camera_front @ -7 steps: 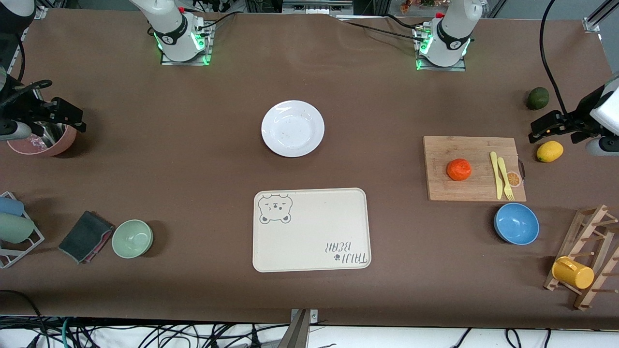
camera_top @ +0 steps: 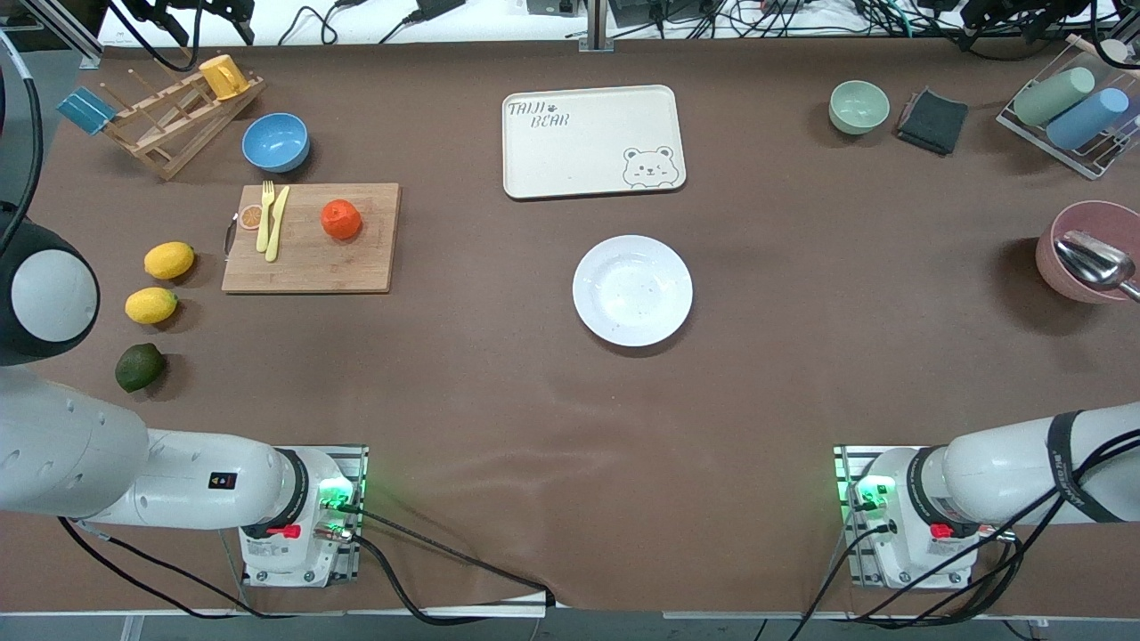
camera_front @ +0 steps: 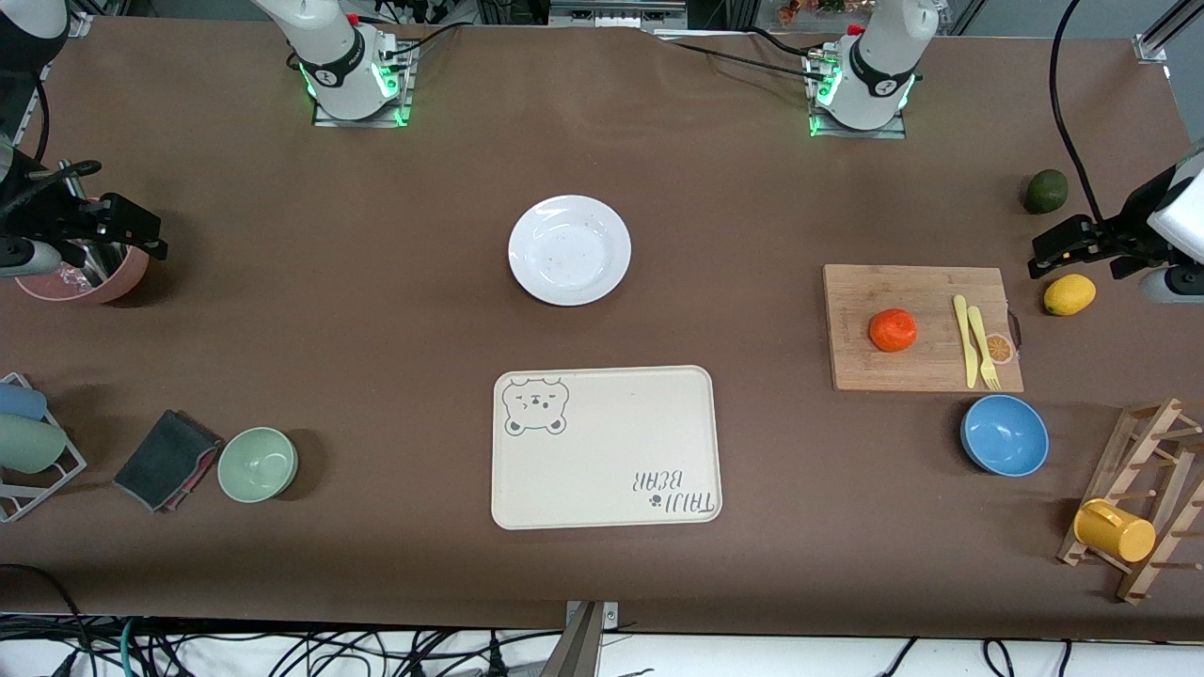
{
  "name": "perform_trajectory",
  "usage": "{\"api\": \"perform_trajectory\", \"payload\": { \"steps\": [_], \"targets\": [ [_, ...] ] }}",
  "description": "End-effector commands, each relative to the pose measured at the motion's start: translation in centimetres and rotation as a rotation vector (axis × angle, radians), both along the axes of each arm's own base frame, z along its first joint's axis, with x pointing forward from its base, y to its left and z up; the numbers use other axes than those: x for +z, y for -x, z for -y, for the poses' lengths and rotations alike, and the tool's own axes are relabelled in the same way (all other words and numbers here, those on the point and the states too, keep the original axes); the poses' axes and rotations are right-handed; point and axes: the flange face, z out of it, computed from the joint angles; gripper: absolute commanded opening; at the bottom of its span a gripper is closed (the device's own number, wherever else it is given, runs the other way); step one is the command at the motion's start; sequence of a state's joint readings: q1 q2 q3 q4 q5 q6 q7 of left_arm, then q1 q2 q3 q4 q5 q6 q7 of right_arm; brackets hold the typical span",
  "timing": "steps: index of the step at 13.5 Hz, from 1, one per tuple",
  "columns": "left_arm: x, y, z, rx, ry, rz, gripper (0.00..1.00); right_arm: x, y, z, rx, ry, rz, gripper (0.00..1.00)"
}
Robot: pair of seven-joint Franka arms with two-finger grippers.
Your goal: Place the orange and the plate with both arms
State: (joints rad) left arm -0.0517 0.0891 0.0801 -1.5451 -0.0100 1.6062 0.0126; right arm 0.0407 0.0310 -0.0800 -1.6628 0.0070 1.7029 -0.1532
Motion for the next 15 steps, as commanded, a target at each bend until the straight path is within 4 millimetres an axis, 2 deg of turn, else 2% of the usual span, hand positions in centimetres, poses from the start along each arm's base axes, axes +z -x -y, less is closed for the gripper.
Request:
{"api": "perform_trajectory", "payload": {
  "steps": [1, 11, 14, 15],
  "targets": [
    [0.6, -0.4, 0.0, -0.021, 0.019, 0.007, 1.00, 0.6, -0.3, 0.3, 0.002, 0.005, 0.005, 1.00],
    [0.1, -0.5, 0.3, -0.021, 0.048, 0.000, 1.00, 0.6, -0.3, 0.6, -0.003, 0.005, 0.003, 1.00],
    [-3.5, -1.7, 3.0, -0.088, 0.031, -0.070, 1.00, 0.6, -0.2, 0.6, -0.011, 0.004, -0.003, 1.00],
    [-4.2, -1.9, 3.3, -0.102, 0.033, -0.081, 1.00, 0.5, -0.1, 0.6, -0.014, 0.004, -0.005, 1.00]
  ]
}}
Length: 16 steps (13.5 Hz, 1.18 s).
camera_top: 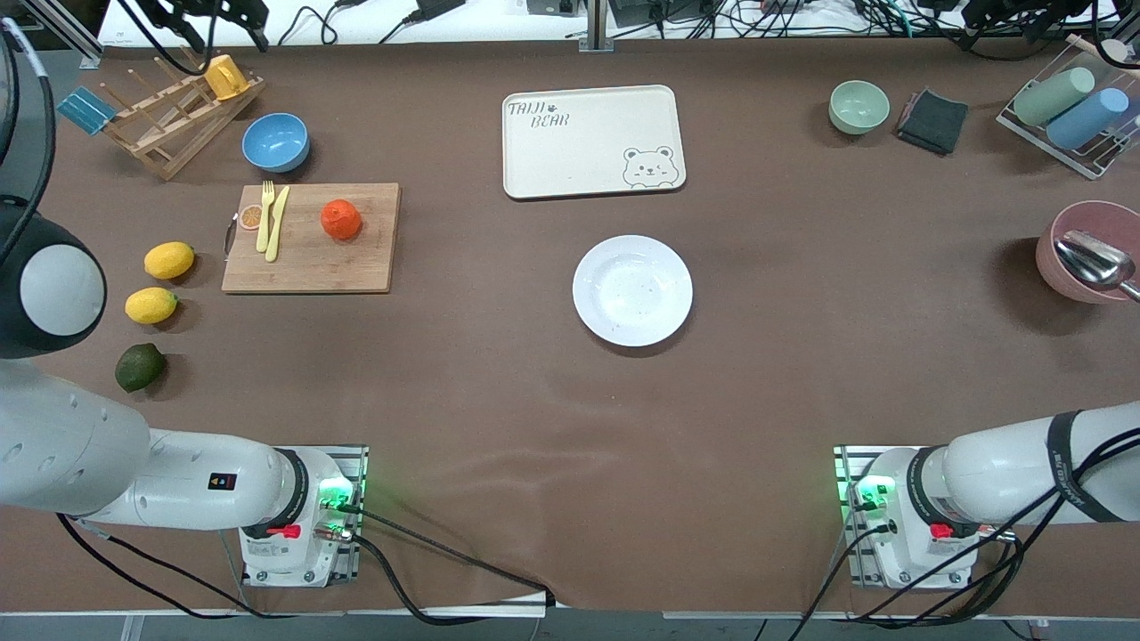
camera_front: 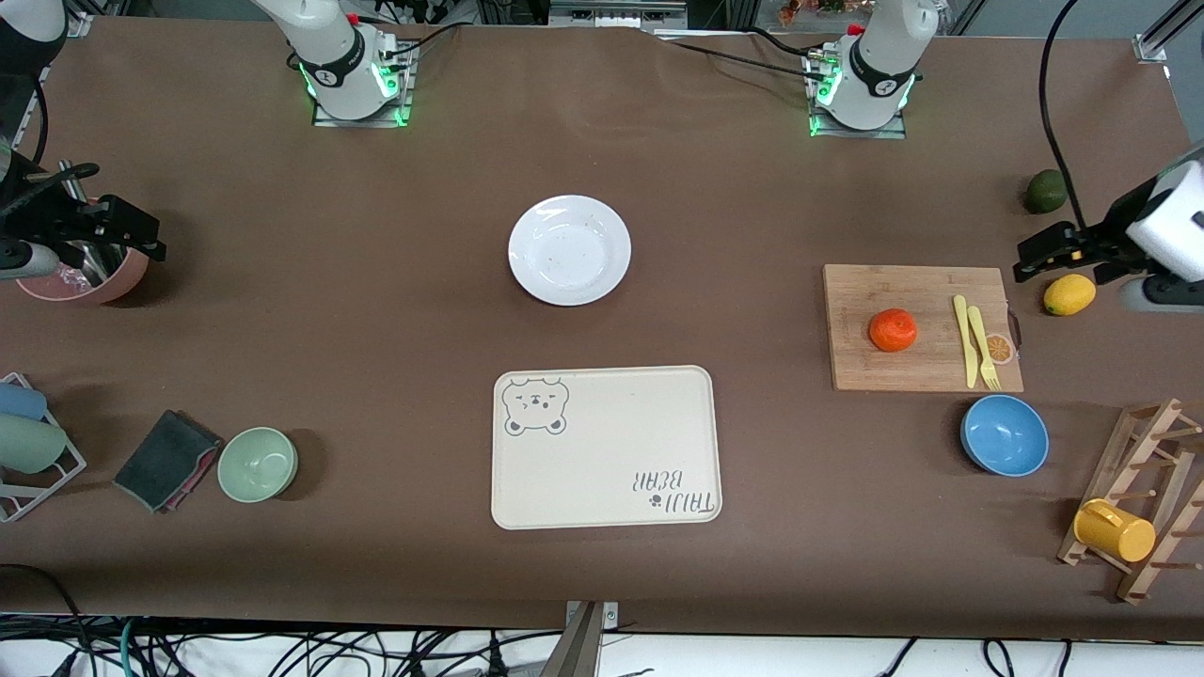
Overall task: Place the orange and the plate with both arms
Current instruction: 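Reach the left gripper down to the orange on the cutting board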
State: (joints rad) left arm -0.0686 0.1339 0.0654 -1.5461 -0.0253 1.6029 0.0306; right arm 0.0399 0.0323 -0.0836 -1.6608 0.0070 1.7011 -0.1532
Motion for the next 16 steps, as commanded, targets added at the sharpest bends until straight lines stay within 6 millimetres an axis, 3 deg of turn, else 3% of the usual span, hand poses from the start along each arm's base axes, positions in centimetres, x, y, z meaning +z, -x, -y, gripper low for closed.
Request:
{"api": "perform_trajectory", "payload": {
  "steps": [1, 4, 5, 7, 12, 16],
  "targets": [
    [-3.6, -1.6, 1.3, -0.056, 0.018, -0.067, 1.00, 0.5, -0.1, 0.3, -0.009, 0.004, -0.004, 1.00],
    [-9.5, -3.0, 0.8, -0.047, 0.011, -0.156, 1.00, 0.5, -0.1, 0.4, -0.002, 0.004, -0.004, 1.00],
    [-11.7, -3.4, 1.2, -0.055, -0.002, -0.179, 1.00, 0.5, -0.1, 0.3, 0.000, 0.004, -0.004, 1.00],
    [-14.3, -3.6, 2.5, -0.084, -0.051, -0.169, 1.00, 0.4, 0.1, 0.3, -0.003, 0.002, -0.022, 1.00],
    [-23.9, -1.1, 1.4, -0.069, -0.041, -0.163, 1.00, 0.4, 0.2, 0.3, -0.003, 0.001, -0.026, 1.00],
    [-28.7, 1.4, 0.2, -0.045, -0.033, -0.162, 1.00, 0.4, 0.2, 0.3, -0.003, 0.001, -0.026, 1.00]
  ]
}}
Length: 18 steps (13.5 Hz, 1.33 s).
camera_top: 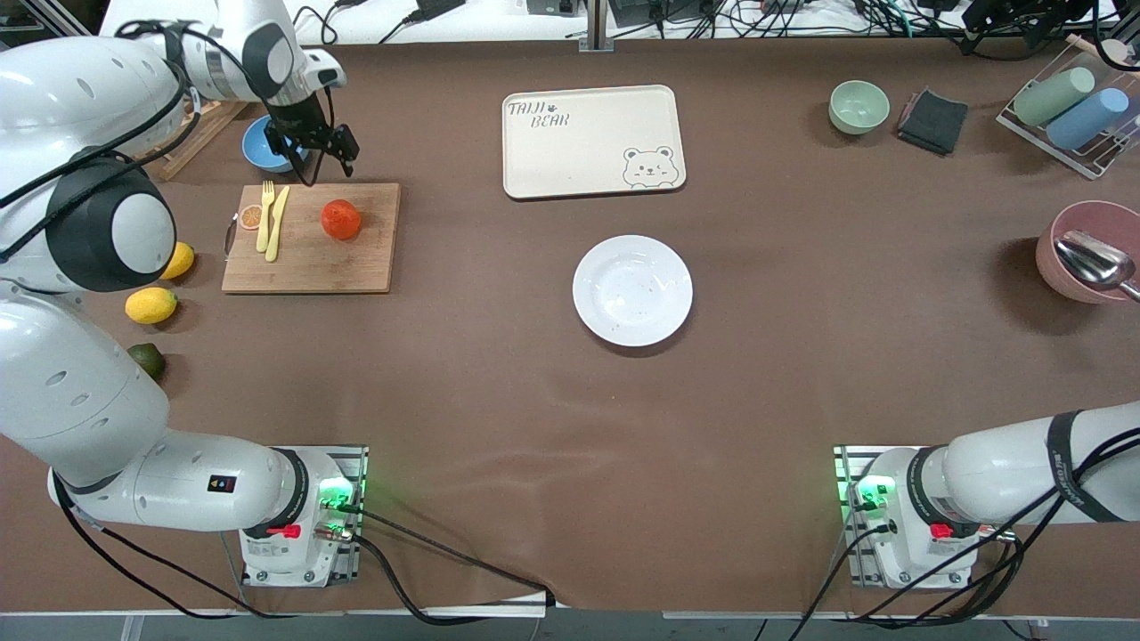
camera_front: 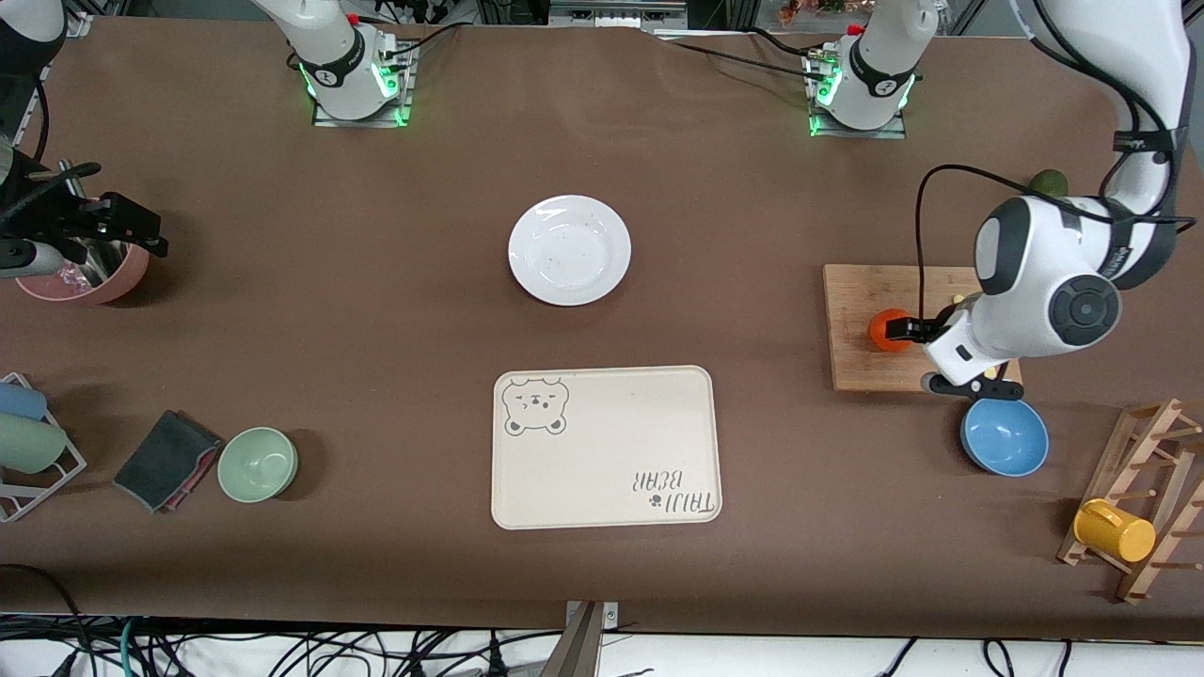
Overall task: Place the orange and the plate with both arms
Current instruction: 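Reach the left gripper down to the orange on the cutting board, then grasp the orange with the left gripper and lift it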
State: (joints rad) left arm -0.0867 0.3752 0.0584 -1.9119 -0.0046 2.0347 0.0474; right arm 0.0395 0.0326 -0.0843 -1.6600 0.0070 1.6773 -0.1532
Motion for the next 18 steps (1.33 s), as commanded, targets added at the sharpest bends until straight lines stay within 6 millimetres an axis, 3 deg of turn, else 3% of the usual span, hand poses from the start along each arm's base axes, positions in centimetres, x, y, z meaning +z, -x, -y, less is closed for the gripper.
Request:
{"api": "perform_trajectory", "payload": {
  "steps": [1, 7, 15, 16, 17, 18],
  "targets": [
    [-1.8, 2.0, -1.1, 0.002, 0.003, 0.017, 1.00, 0.6, -0.1, 0.3, -0.002, 0.003, -0.003, 1.00],
    [-6.0, 3.5, -1.1, 0.054, 0.040, -0.013, 1.00, 0.6, -0.1, 0.3, -0.002, 0.003, -0.003, 1.00],
    [-8.7, 3.7, -1.1, 0.058, 0.037, -0.032, 1.00, 0.6, -0.1, 0.3, -0.002, 0.002, -0.005, 1.00],
    [-8.9, 3.6, -1.0, 0.068, 0.045, -0.035, 0.96, 0.6, -0.1, 0.3, -0.002, 0.002, -0.005, 1.00],
    [-9.1, 3.7, -1.0, 0.079, 0.053, -0.040, 0.76, 0.6, -0.1, 0.3, -0.005, 0.002, -0.005, 1.00],
    [-8.9, 3.5, -0.9, 0.078, 0.053, -0.035, 0.48, 0.6, -0.1, 0.3, -0.004, 0.002, -0.005, 1.00]
  ]
}}
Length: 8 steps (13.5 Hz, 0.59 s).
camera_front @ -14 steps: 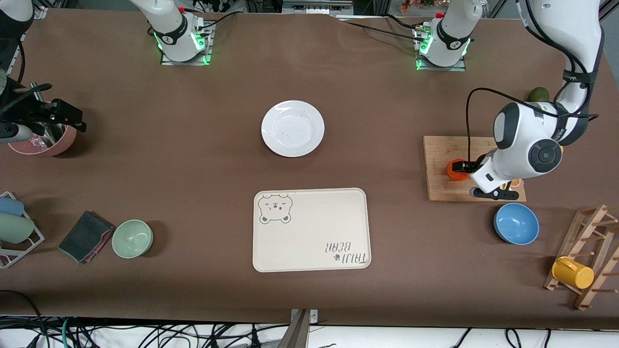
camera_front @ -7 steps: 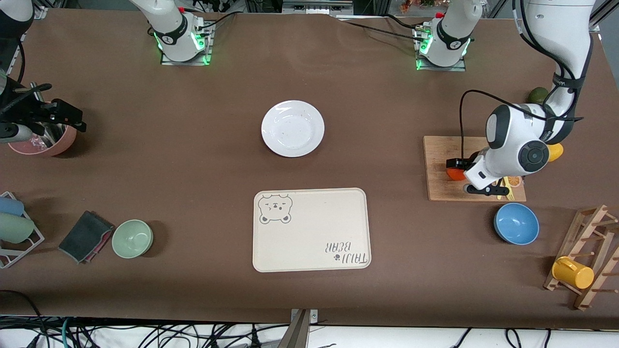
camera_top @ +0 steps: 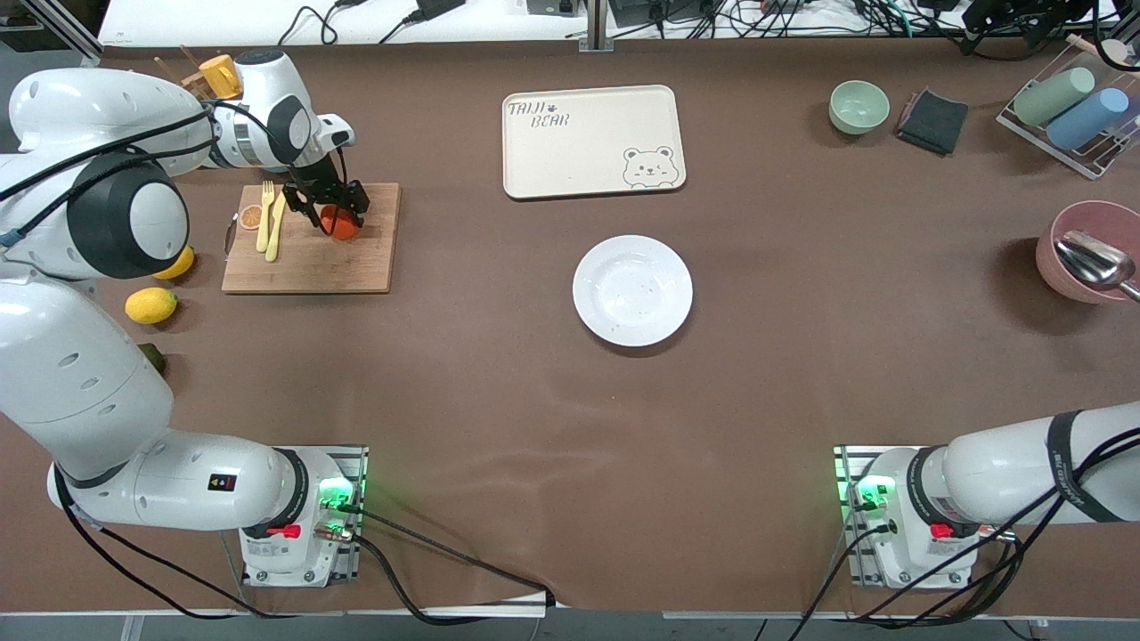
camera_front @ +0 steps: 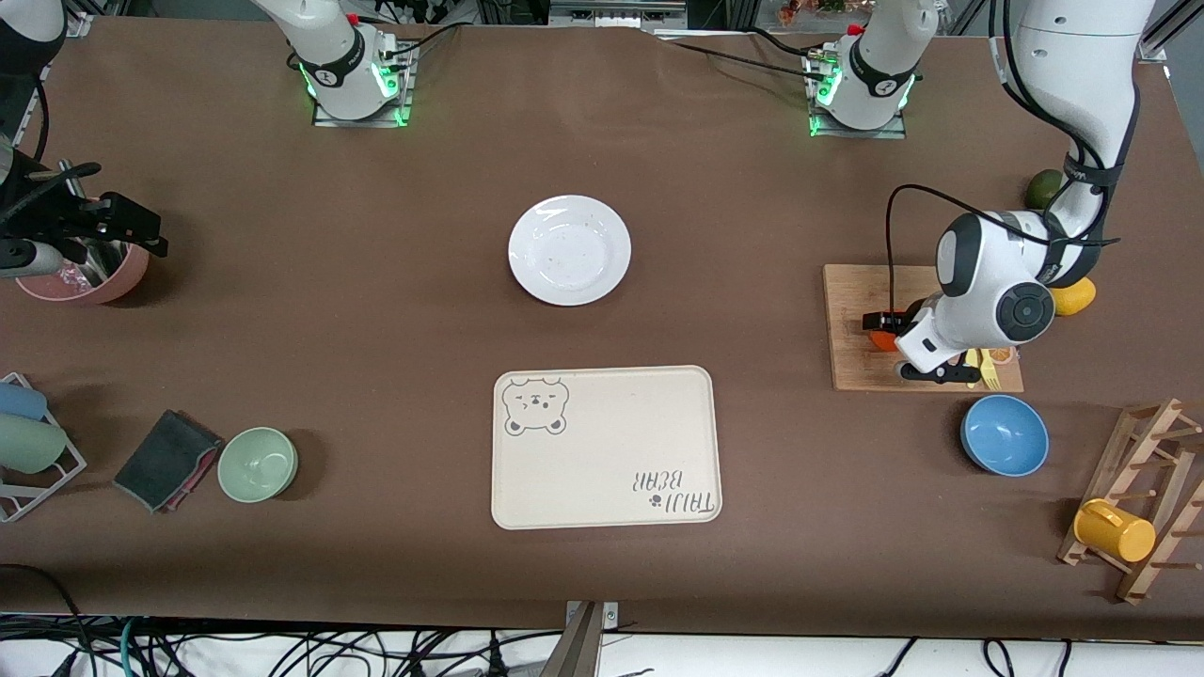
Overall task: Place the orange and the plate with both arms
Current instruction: 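Grasp the orange with the left gripper and lift it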
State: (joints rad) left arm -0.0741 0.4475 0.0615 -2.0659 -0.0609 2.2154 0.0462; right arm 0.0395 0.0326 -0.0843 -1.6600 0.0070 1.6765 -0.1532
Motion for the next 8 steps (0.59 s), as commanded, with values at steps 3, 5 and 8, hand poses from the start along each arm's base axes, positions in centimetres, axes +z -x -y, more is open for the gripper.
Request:
{"api": "perform_trajectory", "payload": {
  "steps": [3, 5, 8],
  "targets": [
    [1.0, -0.9, 0.7, 0.022, 0.025, 0.016, 0.00, 0.7, 0.0, 0.3, -0.004, 0.002, -0.002, 1.00],
    [2.5, -1.3, 4.1, 0.021, 0.032, 0.017, 0.00, 0.6, -0.1, 0.3, -0.004, 0.003, -0.004, 1.00],
    [4.4, -0.6, 11.3, 0.052, 0.045, 0.033, 0.00, 0.7, 0.0, 0.3, -0.004, 0.002, -0.002, 1.00]
  ]
}}
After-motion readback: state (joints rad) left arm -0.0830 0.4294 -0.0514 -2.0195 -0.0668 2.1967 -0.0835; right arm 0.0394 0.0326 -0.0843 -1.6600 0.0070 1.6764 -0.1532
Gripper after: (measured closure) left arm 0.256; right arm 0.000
